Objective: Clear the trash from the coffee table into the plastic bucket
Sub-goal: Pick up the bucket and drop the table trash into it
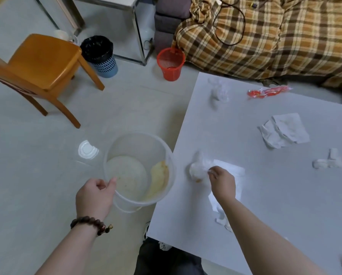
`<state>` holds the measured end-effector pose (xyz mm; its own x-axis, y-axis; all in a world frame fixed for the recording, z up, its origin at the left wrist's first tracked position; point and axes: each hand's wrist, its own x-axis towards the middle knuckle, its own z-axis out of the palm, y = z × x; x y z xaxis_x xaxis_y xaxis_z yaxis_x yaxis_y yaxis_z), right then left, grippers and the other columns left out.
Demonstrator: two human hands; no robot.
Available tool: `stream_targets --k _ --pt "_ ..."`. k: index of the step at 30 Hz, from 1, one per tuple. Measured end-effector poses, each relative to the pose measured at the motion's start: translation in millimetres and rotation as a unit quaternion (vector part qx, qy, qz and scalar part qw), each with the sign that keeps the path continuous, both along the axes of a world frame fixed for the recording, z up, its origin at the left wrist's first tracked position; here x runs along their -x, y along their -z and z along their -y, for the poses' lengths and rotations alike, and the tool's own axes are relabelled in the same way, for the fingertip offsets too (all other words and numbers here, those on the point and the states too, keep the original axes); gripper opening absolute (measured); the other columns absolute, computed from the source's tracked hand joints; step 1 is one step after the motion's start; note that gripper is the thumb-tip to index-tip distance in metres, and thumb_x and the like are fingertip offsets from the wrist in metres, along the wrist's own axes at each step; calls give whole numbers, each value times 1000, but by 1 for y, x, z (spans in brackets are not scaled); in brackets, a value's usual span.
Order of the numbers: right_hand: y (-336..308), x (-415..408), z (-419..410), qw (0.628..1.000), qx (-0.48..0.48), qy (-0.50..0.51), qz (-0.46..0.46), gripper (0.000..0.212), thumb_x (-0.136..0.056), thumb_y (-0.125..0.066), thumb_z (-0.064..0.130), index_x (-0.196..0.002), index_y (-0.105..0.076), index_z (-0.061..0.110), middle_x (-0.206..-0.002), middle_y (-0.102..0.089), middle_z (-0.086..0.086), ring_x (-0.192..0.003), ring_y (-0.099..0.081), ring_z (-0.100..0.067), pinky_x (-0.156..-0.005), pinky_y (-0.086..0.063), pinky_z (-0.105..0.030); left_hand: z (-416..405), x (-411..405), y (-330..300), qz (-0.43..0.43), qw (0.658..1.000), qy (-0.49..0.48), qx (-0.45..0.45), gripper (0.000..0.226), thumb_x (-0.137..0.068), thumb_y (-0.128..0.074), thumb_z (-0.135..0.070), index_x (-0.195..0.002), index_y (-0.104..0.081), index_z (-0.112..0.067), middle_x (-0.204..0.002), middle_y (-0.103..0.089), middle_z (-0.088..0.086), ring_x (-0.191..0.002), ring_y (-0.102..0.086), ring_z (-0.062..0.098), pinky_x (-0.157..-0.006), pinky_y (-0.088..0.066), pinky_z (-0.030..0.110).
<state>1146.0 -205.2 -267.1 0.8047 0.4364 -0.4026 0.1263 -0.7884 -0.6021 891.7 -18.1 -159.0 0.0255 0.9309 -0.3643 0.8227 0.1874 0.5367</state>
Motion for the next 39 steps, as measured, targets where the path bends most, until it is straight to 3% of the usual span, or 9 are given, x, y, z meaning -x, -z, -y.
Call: stream_targets --k 4,7,11,14,17,22,31,33,39 --pt "-52 11 -12 994 -104 16 -2 18 -91 -52 15 -80 -65 22 -83 -67 6 -78 -57 8 -62 -39 -5 -3 -5 -10 -7 1000 11 4 38 -90 -67 -34 -95 -66 3 -88 -70 14 -88 -63 34 -76 -47 38" --pt "-95 30 -24 984 -180 12 -2 20 -89 -56 17 -77 -64 30 -80 -66 16 -81 -56 7 -65 -39 -3 -2 -7 -16 -4 1000 16 4 39 -89 -70 -34 -100 -66 3 -93 -68 14 -87 -58 31 -75 -43 35" --pt "-132 58 -46 972 -234 -37 -8 10 -88 -60 16 -87 -69 21 -87 -69 15 -86 -58 5 -71 -40 -3 3 -11 -27 9 999 33 14 42 -86 -72 -39 -98 -67 1 -93 -70 13 -86 -60 31 -72 -41 33" --pt "-138 78 -61 973 -214 -72 -40 11 -88 -60 17 -91 -70 17 -90 -71 7 -84 -60 -3 -72 -43 -7 9 -13 -36 34 998 50 26 40 -85 -73 -41 -92 -65 -3 -90 -70 10 -87 -65 31 -73 -47 34" --pt "-137 90 -69 978 -157 -119 -61 13 -89 -59 19 -96 -70 16 -83 -67 8 -83 -60 -10 -76 -47 -27 15 -14 -44 59 995 79 35 37 -84 -74 -42 -90 -63 -7 -91 -72 9 -89 -68 31 -80 -53 37" --pt "-134 91 -58 980 -73 -180 -54 41 -88 -62 31 -127 -56 23 -131 -58 2 -124 -47 -16 -103 -37 -28 21 -14 -48 80 989 112 53 35 -84 -74 -41 -93 -62 -9 -96 -71 10 -90 -71 32 -84 -55 41" --pt "-110 64 59 996 -81 30 -3 37 -85 -66 34 -120 -56 25 -123 -53 8 -99 -52 -9 -83 -43 -19 20 -34 -33 60 990 117 56 37 -86 -71 -40 -91 -70 -4 -88 -74 16 -90 -71 35 -81 -53 39" --pt "-88 59 92 998 -40 50 -23 37 -86 -65 32 -121 -55 23 -126 -53 5 -104 -53 -11 -76 -41 -12 24 -41 -31 60 990 119 43 37 -86 -70 -41 -87 -70 -4 -85 -74 17 -89 -70 36 -80 -53 40" --pt "-14 50 160 995 53 4 -88 48 -84 -64 35 -128 -51 22 -136 -47 2 -121 -48 -18 -85 -37 -24 55 -51 -18 75 992 99 17 50 -80 -69 -53 -93 -69 -6 -86 -75 10 -88 -73 33 -86 -58 51"
